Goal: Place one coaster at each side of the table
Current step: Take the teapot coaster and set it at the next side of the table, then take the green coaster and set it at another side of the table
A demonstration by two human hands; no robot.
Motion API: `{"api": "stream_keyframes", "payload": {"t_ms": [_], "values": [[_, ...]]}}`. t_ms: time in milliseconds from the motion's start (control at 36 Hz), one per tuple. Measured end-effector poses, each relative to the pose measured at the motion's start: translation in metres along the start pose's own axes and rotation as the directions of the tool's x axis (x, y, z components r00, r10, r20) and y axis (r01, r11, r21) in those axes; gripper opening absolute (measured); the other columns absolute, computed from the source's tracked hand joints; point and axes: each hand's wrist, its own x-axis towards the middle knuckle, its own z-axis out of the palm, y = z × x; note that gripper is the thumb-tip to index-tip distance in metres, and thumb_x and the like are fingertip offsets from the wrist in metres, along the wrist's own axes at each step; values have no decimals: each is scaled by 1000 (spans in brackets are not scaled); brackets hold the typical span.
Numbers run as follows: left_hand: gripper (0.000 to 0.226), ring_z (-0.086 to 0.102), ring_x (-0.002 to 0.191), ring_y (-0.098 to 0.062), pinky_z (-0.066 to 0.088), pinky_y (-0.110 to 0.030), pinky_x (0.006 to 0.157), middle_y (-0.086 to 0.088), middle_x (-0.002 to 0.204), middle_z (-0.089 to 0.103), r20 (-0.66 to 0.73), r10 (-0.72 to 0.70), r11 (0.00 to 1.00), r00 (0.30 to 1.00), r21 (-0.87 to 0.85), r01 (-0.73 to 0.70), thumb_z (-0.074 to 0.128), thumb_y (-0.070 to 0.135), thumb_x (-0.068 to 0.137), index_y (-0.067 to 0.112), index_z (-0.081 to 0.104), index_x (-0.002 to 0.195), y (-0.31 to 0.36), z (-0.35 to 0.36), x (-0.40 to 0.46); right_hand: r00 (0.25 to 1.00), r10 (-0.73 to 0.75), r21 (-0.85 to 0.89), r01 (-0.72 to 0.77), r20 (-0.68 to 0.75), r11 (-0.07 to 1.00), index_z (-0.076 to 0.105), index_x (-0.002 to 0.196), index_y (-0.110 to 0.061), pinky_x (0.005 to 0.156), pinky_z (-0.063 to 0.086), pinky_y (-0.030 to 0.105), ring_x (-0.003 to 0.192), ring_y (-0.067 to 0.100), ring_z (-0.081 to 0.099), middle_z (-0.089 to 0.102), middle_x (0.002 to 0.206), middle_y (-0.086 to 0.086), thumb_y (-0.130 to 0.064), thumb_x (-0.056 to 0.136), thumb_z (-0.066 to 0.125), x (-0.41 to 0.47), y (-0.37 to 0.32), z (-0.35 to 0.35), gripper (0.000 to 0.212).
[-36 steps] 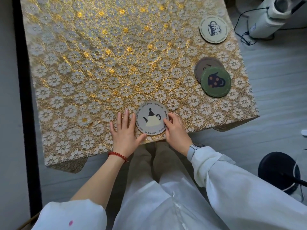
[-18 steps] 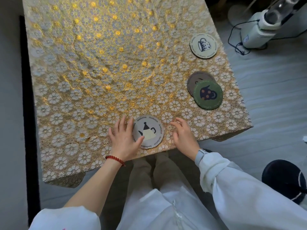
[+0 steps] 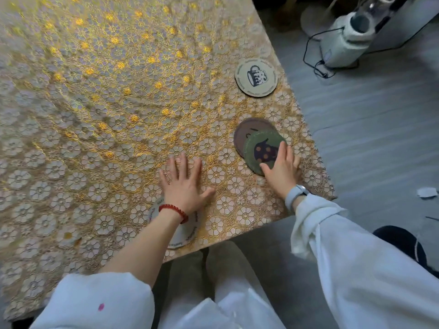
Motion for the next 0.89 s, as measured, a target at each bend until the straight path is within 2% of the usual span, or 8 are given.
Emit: {"api": "stream_keyframes", "payload": {"t_ms": [222, 278, 361, 417, 500, 583, 750, 889], "values": [[89, -35, 130, -30, -15, -60, 104, -3, 142, -38, 64, -12, 1000, 998, 4, 11, 23, 81, 71, 39, -29, 130, -2, -2, 0, 995, 57, 50, -53, -79, 997, 8, 140, -19, 105, 31, 54, 130, 37, 24, 21, 146, 20, -30, 78, 65, -2, -6, 0, 86], [88, -35, 131, -31, -15, -60, 104, -4, 142, -38, 71, -10, 1000, 997, 8, 10, 22, 81, 71, 39, -31, 128, -3, -3, -1, 989, 37, 138, -17, -146, 990, 11, 139, -23, 94, 43, 52, 117, 37, 40, 24, 140, 19, -16, 77, 65, -4, -10, -6, 82], [87, -33, 132, -32, -13, -61, 105, -4, 143, -37, 75, -8, 1000, 997, 2, 8, 23, 80, 73, 39, -30, 129, -2, -5, -2, 973, -48, 325, 121, -225, 938, 19, 137, -23, 76, 53, 34, 103, 24, 47, 27, 132, 15, 5, 82, 47, -12, -20, -15, 67], [85, -30, 134, -32, -13, -60, 105, -4, 146, -33, 77, -6, 1000, 997, -24, 8, 30, 73, 78, 38, -22, 135, 1, -9, -3, 962, -120, 347, 203, -246, 916, 27, 136, -16, 78, 47, 25, 101, 15, 41, 31, 130, 14, 5, 86, 39, -17, -30, -22, 55], [72, -16, 139, -30, -6, -58, 109, -6, 154, -14, 32, 3, 987, 999, -161, 2, 40, 54, 86, 32, 0, 142, 3, -21, -8, 916, -267, 290, 354, -300, 889, 44, 125, -4, 87, 46, 29, 101, 17, 44, 44, 120, 18, 3, 88, 41, -28, -52, -31, 38], [61, -1, 141, -29, 7, -54, 114, -11, 154, 4, -76, -68, 943, 995, -331, 39, 44, 44, 89, 25, 18, 141, -10, -38, -24, 838, -428, 282, 524, -337, 804, 56, 110, -2, 85, 44, 29, 92, 15, 43, 52, 105, 20, 6, 83, 47, -45, -86, -38, 30], [48, 15, 140, -27, 16, -52, 114, -11, 150, 24, -323, -218, 887, 921, -460, 49, 48, 30, 90, 20, 33, 134, -83, -70, -83, 720, -650, 305, 693, -243, 653, 61, 109, -8, 81, 43, 28, 91, 26, 55, 61, 98, 16, 8, 79, 54, -102, -172, -20, 34], [44, 31, 133, -30, 25, -54, 110, -15, 141, 39, -412, -424, 842, 807, -508, 183, 51, 22, 89, 16, 42, 131, -175, -68, -149, 614, -782, 365, 756, -108, 543, 61, 109, -8, 82, 44, 29, 95, 30, 56, 61, 103, 17, 9, 76, 56, -168, -245, 24, 38]]}}
